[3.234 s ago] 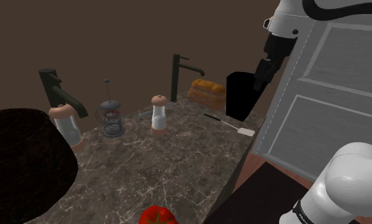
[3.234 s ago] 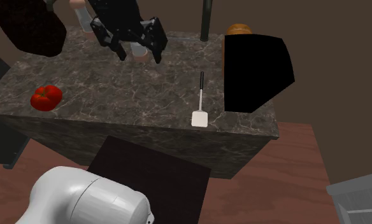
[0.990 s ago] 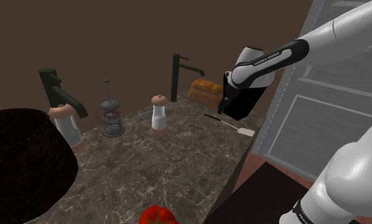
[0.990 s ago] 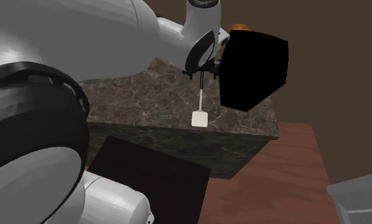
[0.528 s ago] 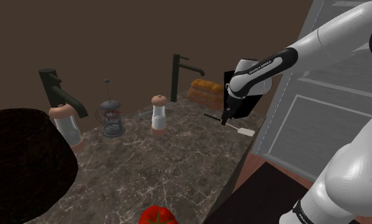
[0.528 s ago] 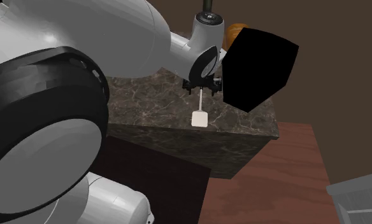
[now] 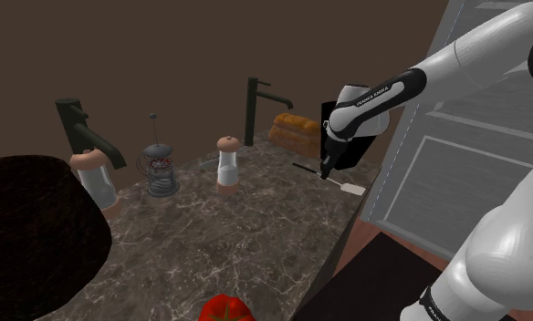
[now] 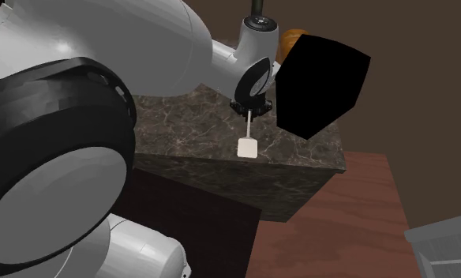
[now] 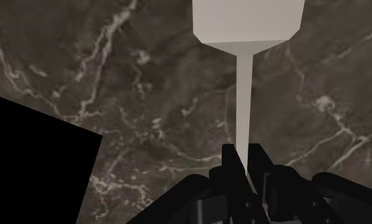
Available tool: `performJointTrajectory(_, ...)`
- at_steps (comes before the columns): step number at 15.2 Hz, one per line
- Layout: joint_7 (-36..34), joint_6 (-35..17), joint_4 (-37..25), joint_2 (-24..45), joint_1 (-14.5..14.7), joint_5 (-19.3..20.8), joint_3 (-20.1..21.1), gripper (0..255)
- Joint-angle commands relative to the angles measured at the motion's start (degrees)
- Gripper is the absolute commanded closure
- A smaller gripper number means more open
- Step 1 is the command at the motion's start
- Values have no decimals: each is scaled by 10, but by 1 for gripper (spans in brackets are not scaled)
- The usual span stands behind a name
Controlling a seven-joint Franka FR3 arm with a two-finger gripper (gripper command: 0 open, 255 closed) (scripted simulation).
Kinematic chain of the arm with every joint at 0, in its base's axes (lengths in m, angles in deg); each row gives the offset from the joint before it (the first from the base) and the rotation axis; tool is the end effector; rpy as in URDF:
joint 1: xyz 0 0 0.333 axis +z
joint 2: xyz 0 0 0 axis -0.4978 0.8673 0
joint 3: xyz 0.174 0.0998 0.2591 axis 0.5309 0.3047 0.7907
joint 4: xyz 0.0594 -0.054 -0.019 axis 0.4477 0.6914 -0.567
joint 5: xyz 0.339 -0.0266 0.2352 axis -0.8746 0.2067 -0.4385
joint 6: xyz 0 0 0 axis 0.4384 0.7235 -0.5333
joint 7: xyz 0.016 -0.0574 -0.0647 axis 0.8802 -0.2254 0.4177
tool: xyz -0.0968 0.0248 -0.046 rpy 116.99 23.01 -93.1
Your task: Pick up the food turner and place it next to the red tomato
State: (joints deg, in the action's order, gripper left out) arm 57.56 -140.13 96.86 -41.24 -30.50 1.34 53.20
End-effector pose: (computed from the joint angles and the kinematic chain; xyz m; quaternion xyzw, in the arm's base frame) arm 0.4844 -0.1321 0.3321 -0.9933 -0.1103 -0.0338 0.0035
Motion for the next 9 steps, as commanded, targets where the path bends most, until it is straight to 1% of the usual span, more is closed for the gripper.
performJointTrajectory(1,0,0,0,0,-1,0,-1,255)
performJointTrajectory(2,-1,2,-1,1,0,0,0,255)
performJointTrajectory(9,-12,58,-23,-35,-2,13,2,255)
